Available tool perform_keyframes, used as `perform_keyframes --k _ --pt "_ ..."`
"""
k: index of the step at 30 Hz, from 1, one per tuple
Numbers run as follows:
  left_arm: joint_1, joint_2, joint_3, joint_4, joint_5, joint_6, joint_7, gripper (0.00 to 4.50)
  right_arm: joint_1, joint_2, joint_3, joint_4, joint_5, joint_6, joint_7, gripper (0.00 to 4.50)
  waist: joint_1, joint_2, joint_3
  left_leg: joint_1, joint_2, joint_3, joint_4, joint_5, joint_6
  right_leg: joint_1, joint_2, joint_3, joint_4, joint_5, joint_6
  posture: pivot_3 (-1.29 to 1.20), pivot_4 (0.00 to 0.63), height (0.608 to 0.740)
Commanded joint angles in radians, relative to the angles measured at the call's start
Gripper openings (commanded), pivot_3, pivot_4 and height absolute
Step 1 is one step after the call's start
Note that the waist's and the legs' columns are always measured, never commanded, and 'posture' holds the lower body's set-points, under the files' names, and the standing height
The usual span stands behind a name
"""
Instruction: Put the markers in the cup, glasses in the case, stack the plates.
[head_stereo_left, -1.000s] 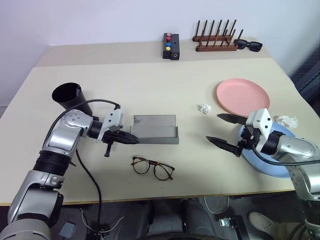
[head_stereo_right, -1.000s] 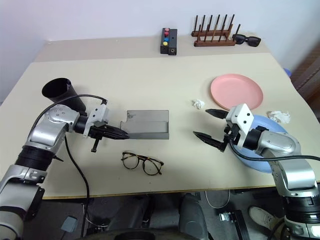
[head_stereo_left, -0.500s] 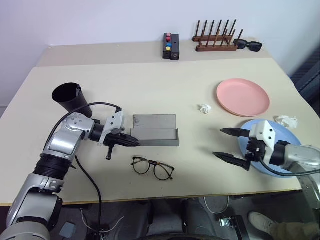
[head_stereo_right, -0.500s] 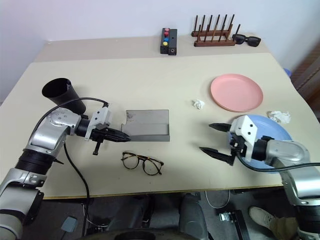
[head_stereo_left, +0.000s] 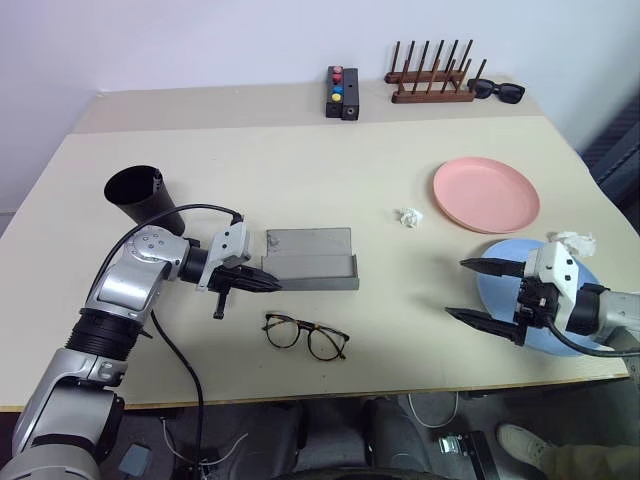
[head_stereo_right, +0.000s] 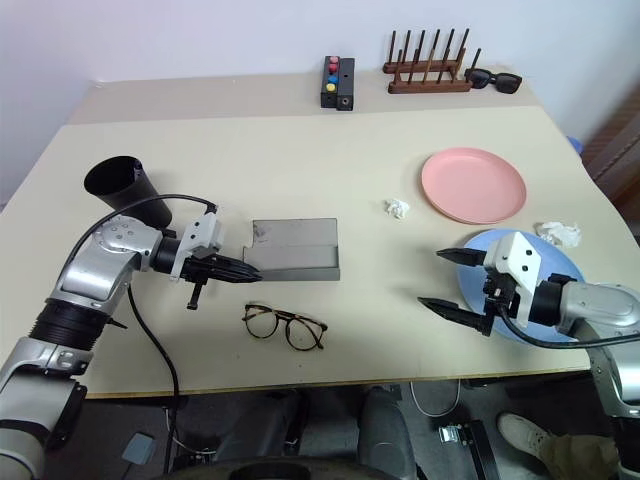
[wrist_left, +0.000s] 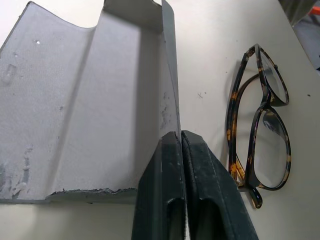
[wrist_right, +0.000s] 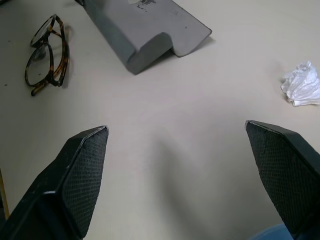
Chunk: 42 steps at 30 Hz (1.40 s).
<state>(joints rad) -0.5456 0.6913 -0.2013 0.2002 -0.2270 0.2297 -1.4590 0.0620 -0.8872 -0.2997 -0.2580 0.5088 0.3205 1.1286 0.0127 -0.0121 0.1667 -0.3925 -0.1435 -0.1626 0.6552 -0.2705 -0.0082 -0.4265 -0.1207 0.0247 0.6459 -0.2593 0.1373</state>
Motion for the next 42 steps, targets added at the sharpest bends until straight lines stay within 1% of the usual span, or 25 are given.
perform_keyframes --k 1,4,5,9,12,16,19,24,29,35,42 --pt "-0.01 0.008 0.008 -0.016 -0.004 -0.012 -0.001 1.88 -0.021 -0.009 -0.022 -0.042 0.021 0.004 -0.009 4.5 0.0 0.0 0.0 0.0 0.0 0.0 0.0 0.0 0.0 0.0 0.0 0.0 0.0 0.0 0.0 0.0 0.15 0.74" --pt "-0.013 0.011 0.009 -0.022 -0.001 -0.023 -0.002 3.49 -0.029 -0.008 -0.018 -0.046 0.023 0.01 -0.017 4.5 0.0 0.0 0.0 0.0 0.0 0.0 0.0 0.0 0.0 0.0 0.0 0.0 0.0 0.0 0.0 0.0 0.15 0.74" --pt "-0.014 0.016 0.015 -0.027 -0.006 -0.021 -0.003 3.89 -0.032 -0.007 -0.017 -0.048 0.023 0.012 -0.02 4.5 0.0 0.0 0.0 0.0 0.0 0.0 0.0 0.0 0.0 0.0 0.0 0.0 0.0 0.0 0.0 0.0 0.15 0.74" --pt "-0.036 0.043 0.053 -0.03 -0.033 -0.004 -0.006 3.89 -0.046 -0.001 -0.008 -0.045 0.02 0.016 -0.03 4.5 0.0 0.0 0.0 0.0 0.0 0.0 0.0 0.0 0.0 0.0 0.0 0.0 0.0 0.0 0.0 0.0 0.15 0.74" --pt "-0.057 0.056 0.069 -0.062 -0.06 0.041 -0.008 3.89 -0.055 0.003 -0.002 -0.045 0.018 0.019 -0.038 4.5 0.0 0.0 0.0 0.0 0.0 0.0 0.0 0.0 0.0 0.0 0.0 0.0 0.0 0.0 0.0 0.0 0.15 0.74" --pt "-0.113 0.045 0.081 -0.131 -0.147 0.195 -0.007 3.89 -0.071 0.009 0.011 -0.046 0.017 0.024 -0.057 4.5 0.001 0.0 0.0 0.0 0.0 0.0 0.001 0.0 0.0 0.001 0.0 0.0 0.0 0.0 0.0 0.0 0.15 0.74" --pt "-0.093 0.043 0.033 -0.179 -0.156 0.215 -0.042 3.89 -0.081 0.016 0.021 -0.044 0.015 0.023 -0.067 4.5 -0.002 0.0 0.0 0.0 0.0 0.0 0.0 0.0 0.0 0.001 0.0 0.0 0.0 0.0 0.0 0.0 0.15 0.74" --pt "-0.062 -0.002 -0.041 -0.161 -0.123 0.182 -0.049 3.89 -0.085 0.022 0.03 -0.044 0.015 0.019 -0.077 4.5 -0.001 0.0 0.0 0.001 0.0 0.0 -0.001 0.0 0.0 0.0 0.0 0.0 0.0 0.0 0.0 0.0 0.15 0.74" --pt "-0.06 -0.032 -0.074 -0.145 -0.125 0.183 -0.066 3.89 -0.075 0.021 0.025 -0.049 0.018 0.016 -0.08 4.5 0.0 0.0 0.0 0.0 0.0 0.0 0.0 0.0 0.0 0.0 0.0 0.0 0.0 0.0 0.0 0.0 0.15 0.74" --pt "-0.046 -0.012 -0.112 -0.139 -0.11 0.148 -0.138 3.89 -0.058 0.021 0.015 -0.051 0.021 0.009 -0.083 4.5 0.0 0.0 0.0 0.0 0.0 0.0 0.0 0.0 0.0 0.0 0.0 0.0 0.0 0.0 0.0 0.0 0.15 0.74" --pt "-0.082 0.009 -0.189 -0.048 -0.092 0.063 -0.155 3.89 -0.04 0.028 0.015 -0.051 0.017 -0.008 -0.086 4.5 0.001 0.0 0.0 0.0 0.0 0.0 0.0 0.0 0.0 0.001 0.0 0.0 -0.001 0.0 0.0 0.0 0.15 0.74"
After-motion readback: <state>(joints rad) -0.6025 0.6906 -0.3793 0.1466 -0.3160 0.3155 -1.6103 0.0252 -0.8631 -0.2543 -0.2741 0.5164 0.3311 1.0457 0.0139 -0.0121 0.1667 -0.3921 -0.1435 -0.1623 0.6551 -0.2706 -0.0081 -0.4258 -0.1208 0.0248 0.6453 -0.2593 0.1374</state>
